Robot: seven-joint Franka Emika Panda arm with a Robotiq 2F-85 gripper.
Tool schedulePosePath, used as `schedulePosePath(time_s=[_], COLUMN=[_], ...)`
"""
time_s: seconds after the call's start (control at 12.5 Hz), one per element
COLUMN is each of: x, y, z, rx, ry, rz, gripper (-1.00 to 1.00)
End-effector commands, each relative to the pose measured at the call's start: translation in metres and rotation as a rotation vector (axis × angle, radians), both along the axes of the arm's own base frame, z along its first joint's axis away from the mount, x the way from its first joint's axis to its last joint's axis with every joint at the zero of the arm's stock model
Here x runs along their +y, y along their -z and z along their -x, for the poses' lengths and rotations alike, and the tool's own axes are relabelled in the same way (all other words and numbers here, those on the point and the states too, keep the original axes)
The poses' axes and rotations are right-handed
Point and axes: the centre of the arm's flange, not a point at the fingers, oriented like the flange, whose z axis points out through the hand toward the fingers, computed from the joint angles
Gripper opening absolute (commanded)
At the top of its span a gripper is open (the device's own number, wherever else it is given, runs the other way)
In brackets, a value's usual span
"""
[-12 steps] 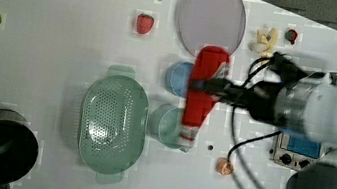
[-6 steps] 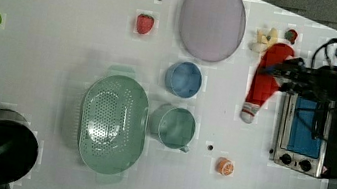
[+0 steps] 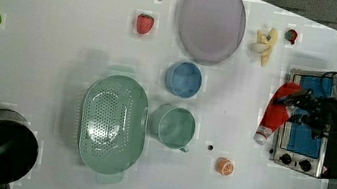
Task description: Pick ketchup from strainer and place it on the table
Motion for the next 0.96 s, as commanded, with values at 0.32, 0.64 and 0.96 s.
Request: schedulePosePath(time_s=[0.32,0.64,0.96], x=[0.059,0.059,0.060], y=[0.072,0.116,0.045], z=[0.016,0.015,-0.012], rx=[-0.070,-0.078,-0.189], ry=[-0.195,-0.211,-0.211], rz=[0.018,0.025,0.049], gripper=[0.23,0.99,1.00])
